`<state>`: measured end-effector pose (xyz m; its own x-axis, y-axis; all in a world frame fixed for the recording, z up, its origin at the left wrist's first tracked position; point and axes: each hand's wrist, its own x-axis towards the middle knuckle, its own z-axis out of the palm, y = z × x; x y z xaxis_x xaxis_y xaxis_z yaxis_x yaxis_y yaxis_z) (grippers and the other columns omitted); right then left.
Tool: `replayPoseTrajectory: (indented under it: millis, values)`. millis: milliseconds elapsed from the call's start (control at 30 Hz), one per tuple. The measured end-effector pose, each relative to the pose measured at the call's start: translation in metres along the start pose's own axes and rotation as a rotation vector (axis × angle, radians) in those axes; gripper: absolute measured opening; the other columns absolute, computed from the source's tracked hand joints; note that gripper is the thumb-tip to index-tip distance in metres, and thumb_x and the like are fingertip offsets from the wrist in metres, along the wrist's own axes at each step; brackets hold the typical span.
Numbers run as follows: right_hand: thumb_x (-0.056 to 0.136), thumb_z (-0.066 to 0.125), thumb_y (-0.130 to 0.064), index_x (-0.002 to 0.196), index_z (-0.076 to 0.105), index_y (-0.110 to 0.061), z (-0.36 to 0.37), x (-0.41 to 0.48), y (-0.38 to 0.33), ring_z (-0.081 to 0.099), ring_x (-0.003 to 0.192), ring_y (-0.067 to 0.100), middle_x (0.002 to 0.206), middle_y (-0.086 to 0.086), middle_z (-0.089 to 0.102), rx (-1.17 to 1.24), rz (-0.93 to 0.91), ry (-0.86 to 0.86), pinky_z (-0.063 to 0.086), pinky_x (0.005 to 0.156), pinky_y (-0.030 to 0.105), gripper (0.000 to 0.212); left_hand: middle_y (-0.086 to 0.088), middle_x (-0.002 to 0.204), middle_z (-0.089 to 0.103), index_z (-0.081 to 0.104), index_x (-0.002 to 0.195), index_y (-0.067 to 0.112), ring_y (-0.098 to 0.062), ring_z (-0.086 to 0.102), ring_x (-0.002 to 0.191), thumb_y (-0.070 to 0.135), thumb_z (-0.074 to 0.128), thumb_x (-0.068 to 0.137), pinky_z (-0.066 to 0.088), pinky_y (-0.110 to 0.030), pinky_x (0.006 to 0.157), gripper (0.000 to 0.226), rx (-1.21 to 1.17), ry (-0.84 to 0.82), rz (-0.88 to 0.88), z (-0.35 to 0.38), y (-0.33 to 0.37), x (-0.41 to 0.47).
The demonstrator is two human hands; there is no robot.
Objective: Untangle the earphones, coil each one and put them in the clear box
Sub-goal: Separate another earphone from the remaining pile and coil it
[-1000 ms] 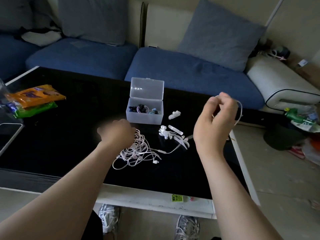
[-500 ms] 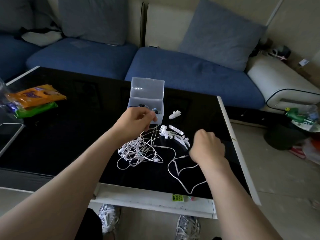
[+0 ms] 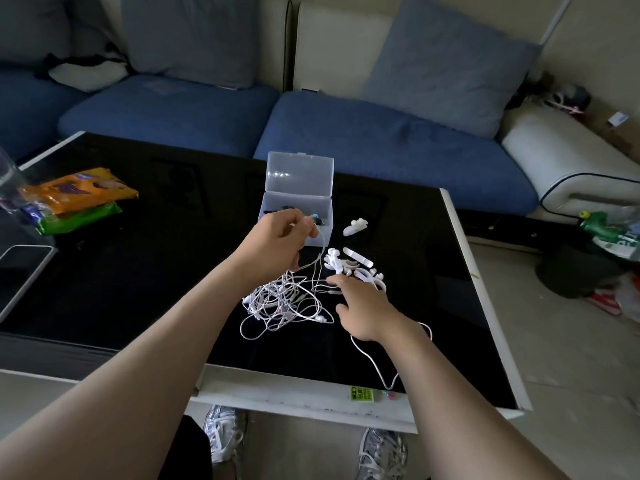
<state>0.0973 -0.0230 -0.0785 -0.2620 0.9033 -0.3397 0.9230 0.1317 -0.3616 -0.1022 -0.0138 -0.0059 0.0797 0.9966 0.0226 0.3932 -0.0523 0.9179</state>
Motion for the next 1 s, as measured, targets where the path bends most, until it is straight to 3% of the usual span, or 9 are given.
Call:
replayPoseTrajectory:
  millis: [167,267,400,500,567,667,767,867,1000]
  values:
    - [0.102,0.067,-0.035,0.136,0.064,-0.030,0.015,0.012,0.004,0.050,0.136,0.025,0.133,0.001,0.064,-0.252,-0.057,0.120,0.033,0.115,0.049,0.035,-0.004,0.077,0.055,0.059,0.102,0.011,-0.017,0.058,0.059,0.033,0.045,0.112,0.063,-0.044,0.068,0.028,-0.025,0.035,-0.039,0.003,-0.002,0.005]
    - [0.103,0.057,-0.021,0.109,0.074,-0.023,0.012,0.012,0.001,0.060,0.119,0.026,0.110,-0.002,0.072,-0.296,-0.104,0.149,0.039,0.105,0.044,0.017,-0.005,0.075,0.059,0.053,0.098,0.015,-0.019,0.062,0.057,0.035,0.043,0.112,0.060,-0.040,0.059,0.027,0.016,0.092,-0.047,0.001,-0.005,0.006]
    - [0.099,0.046,-0.010,0.096,0.077,-0.028,-0.018,0.006,-0.011,0.063,0.095,0.020,0.100,-0.004,0.072,0.259,-0.079,0.158,0.051,0.086,0.037,0.036,-0.009,0.086,0.061,0.047,0.112,0.009,-0.015,0.062,0.064,0.033,0.041,0.111,0.054,-0.029,0.047,0.024,0.060,0.127,-0.115,-0.002,-0.006,0.003]
    - [0.094,0.057,-0.020,0.073,0.075,-0.028,-0.049,-0.015,-0.026,0.049,0.059,0.018,0.061,0.002,0.056,0.674,-0.168,0.316,0.040,0.065,0.038,0.029,-0.004,0.079,0.052,0.041,0.120,0.001,-0.003,0.050,0.049,0.025,0.043,0.110,0.063,-0.049,0.054,0.026,0.022,0.101,-0.127,-0.004,-0.006,0.001]
    - [0.097,0.066,-0.018,0.075,0.075,-0.019,-0.069,-0.032,-0.039,0.043,0.049,0.014,0.057,0.003,0.051,0.886,-0.240,0.396,0.040,0.060,0.037,0.023,-0.003,0.076,0.050,0.039,0.122,0.001,0.001,0.047,0.042,0.024,0.043,0.110,0.061,-0.059,0.061,0.026,0.004,0.091,-0.134,-0.005,-0.008,0.002]
    - [0.107,0.062,-0.022,0.086,0.076,-0.017,-0.087,-0.048,-0.057,0.046,0.053,0.012,0.065,-0.003,0.058,1.027,-0.347,0.578,0.046,0.061,0.047,0.026,-0.004,0.077,0.050,0.039,0.120,0.001,-0.008,0.050,0.051,0.025,0.042,0.111,0.061,-0.049,0.059,0.026,0.008,0.100,-0.139,-0.005,-0.010,0.001]
    - [0.112,0.054,-0.025,0.088,0.069,-0.019,-0.094,-0.051,-0.069,0.061,0.070,0.019,0.070,-0.009,0.058,1.172,-0.373,0.744,0.057,0.077,0.051,0.029,-0.005,0.080,0.049,0.037,0.102,0.005,-0.018,0.045,0.061,0.021,0.040,0.110,0.043,-0.039,0.058,0.018,0.116,0.135,-0.087,-0.002,-0.014,0.001]
    - [0.114,0.044,-0.021,0.090,0.055,-0.012,-0.106,-0.056,-0.080,0.075,0.089,0.031,0.086,0.008,0.063,1.569,-0.344,0.745,0.063,0.088,0.046,0.028,0.000,0.081,0.045,0.032,0.095,0.008,-0.018,0.043,0.060,0.016,0.039,0.109,0.032,-0.037,0.057,0.018,0.230,0.149,-0.052,-0.002,-0.021,0.005]
    - [0.115,0.034,-0.017,0.092,0.047,-0.010,-0.122,-0.070,-0.088,0.077,0.096,0.047,0.095,0.018,0.064,1.983,-0.337,0.686,0.065,0.083,0.047,0.027,0.000,0.085,0.038,0.037,0.095,0.005,-0.019,0.041,0.057,0.016,0.036,0.108,0.026,-0.035,0.050,0.017,0.369,0.138,-0.031,-0.003,-0.028,0.008]
